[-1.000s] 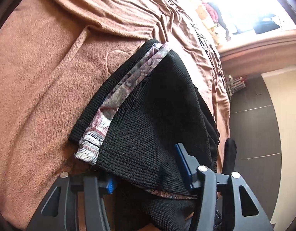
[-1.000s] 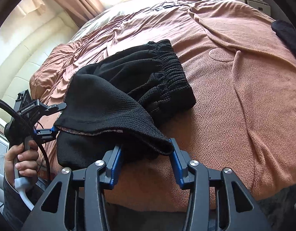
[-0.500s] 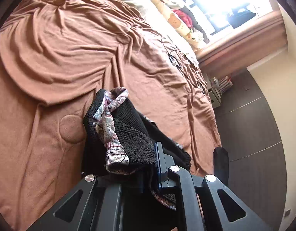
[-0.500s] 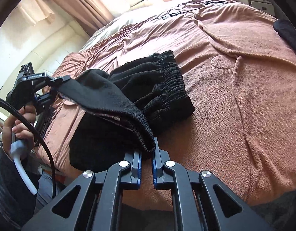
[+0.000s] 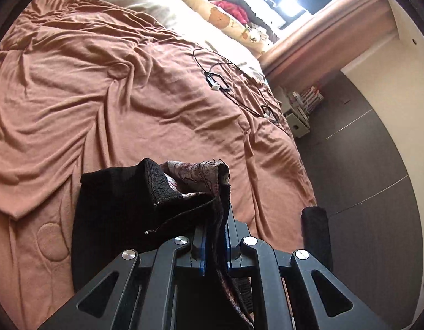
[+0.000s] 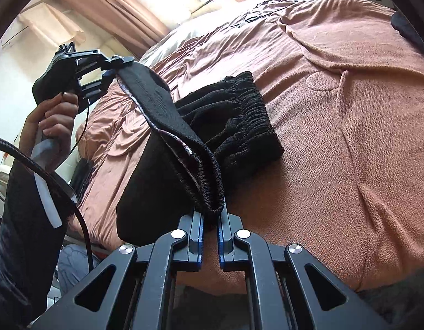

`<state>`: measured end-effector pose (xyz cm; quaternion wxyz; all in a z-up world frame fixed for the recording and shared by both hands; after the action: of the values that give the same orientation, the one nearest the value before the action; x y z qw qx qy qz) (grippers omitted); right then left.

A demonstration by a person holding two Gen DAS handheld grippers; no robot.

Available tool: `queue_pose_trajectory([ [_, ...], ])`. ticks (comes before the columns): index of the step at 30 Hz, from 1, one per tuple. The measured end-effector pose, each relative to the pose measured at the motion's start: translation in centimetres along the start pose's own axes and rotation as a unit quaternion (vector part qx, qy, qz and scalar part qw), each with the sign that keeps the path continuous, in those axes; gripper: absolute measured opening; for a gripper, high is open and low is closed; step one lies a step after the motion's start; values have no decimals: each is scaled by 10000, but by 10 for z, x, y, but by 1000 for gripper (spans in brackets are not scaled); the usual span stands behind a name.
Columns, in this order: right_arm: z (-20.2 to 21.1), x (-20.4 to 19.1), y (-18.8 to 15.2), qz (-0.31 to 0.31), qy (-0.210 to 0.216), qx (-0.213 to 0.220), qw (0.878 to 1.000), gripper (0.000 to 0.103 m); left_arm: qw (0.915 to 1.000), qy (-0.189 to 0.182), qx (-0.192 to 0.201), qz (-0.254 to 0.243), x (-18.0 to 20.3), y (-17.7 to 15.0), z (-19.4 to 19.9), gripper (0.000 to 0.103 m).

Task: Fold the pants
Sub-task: 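Fold the shorts over with the right tool and open the left tool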

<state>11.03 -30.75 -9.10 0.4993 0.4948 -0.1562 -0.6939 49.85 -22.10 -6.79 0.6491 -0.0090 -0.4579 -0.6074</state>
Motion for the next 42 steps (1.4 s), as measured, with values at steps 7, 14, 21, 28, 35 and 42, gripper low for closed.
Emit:
queue_pose_trajectory([
  [7,-6,11,-1,-198,60,-27,9998,4,9991,124,-336,-244,20,1,-46,20],
  [14,-10,19,-4,-367,89,-75,9993,4,9988,66,-408,-259,19,-10,-57,64],
  [21,-8,22,-7,-492,163,-50,9986,4,9983,288,-476,-141,-15,-28,-35,64],
  [28,-3,29,-6,-681,183,-28,9975,4,9979,488,-425,-20,-56,-53,8,64],
  [35,-2,40,-5,-866,134,-152,9960,4,9967,650,-447,183,-93,-91,46,64],
  [42,1,36,-6,-844,-61,-282,9960,5,9955,671,-511,440,-120,-127,66,64],
])
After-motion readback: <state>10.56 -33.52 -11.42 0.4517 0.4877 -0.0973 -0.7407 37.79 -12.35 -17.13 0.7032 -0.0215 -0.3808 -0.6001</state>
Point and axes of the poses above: each gripper's, at about its wrist camera, not at the fingertips, and z roughly against the way its jaws point, x to its right, y to its top, the point moved 1 cm from there along -z, roughly the way its jaws point, and after that the axes turned 10 degrees about x, right-handed, at the moved point
